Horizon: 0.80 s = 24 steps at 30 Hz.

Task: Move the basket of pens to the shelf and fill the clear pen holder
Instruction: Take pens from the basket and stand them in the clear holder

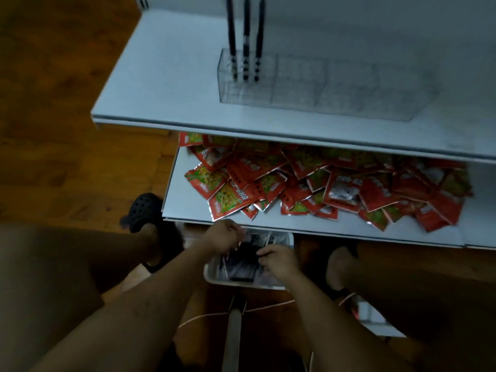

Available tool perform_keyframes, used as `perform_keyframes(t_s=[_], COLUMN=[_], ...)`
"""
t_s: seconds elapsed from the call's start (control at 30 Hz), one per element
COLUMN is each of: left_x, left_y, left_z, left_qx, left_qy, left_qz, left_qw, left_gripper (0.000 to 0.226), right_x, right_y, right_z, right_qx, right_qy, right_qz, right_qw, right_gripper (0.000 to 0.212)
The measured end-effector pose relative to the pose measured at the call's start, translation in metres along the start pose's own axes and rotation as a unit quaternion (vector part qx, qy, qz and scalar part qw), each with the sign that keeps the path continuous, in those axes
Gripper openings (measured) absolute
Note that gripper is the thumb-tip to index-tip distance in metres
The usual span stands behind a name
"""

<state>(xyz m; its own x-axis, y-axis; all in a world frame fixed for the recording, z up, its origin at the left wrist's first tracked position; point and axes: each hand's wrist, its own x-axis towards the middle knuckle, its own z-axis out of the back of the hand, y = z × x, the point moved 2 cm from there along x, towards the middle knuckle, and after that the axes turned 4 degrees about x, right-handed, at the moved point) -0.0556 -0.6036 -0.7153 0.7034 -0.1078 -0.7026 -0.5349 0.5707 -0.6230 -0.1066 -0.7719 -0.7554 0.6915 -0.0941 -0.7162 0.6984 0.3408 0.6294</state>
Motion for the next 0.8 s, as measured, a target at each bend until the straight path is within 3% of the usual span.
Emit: perform_keyframes(t_s=[0.17,0.27,0.4,0.53,0.7,0.77,0.8], left_x=[-0.043,-0.077,-0.113,-0.131,-0.121,-0.115,-0.112], left_y=[-0.076,-0.113,-0.145,-0.164,-0.161,-0.168,-0.173], left_z=[0.058,0.088,0.11,0.128,0.139,0.144,0.147], left_qx=[0.107,0.106,0.151,0.106,-0.032,-0.04,-0.033], left_qy=[-0.051,-0.096,-0.12,-0.197,-0.278,-0.317,-0.344], left_qz=[-0.115,-0.161,-0.208,-0.231,-0.21,-0.213,-0.214], left_qw=[0.986,0.977,0.959,0.947,0.937,0.923,0.914], left_gripper=[0.012,0.011,0.011,0.013,0.014,0.016,0.022], right_x=[-0.05,-0.079,-0.112,-0.14,-0.158,-0.156,-0.154], right_y=[0.082,0.117,0.145,0.194,0.261,0.284,0.294], right_z=[0.028,0.051,0.068,0.084,0.099,0.103,0.107], right_qx=[0.029,0.014,0.049,0.073,0.096,0.103,0.086], right_qy=[0.051,0.044,0.002,-0.086,-0.048,-0.071,-0.101], right_qz=[0.109,0.189,0.26,0.355,0.38,0.416,0.439], right_qw=[0.992,0.981,0.964,0.928,0.919,0.901,0.889], right_gripper=[0.039,0.036,0.019,0.002,0.011,0.032,0.053])
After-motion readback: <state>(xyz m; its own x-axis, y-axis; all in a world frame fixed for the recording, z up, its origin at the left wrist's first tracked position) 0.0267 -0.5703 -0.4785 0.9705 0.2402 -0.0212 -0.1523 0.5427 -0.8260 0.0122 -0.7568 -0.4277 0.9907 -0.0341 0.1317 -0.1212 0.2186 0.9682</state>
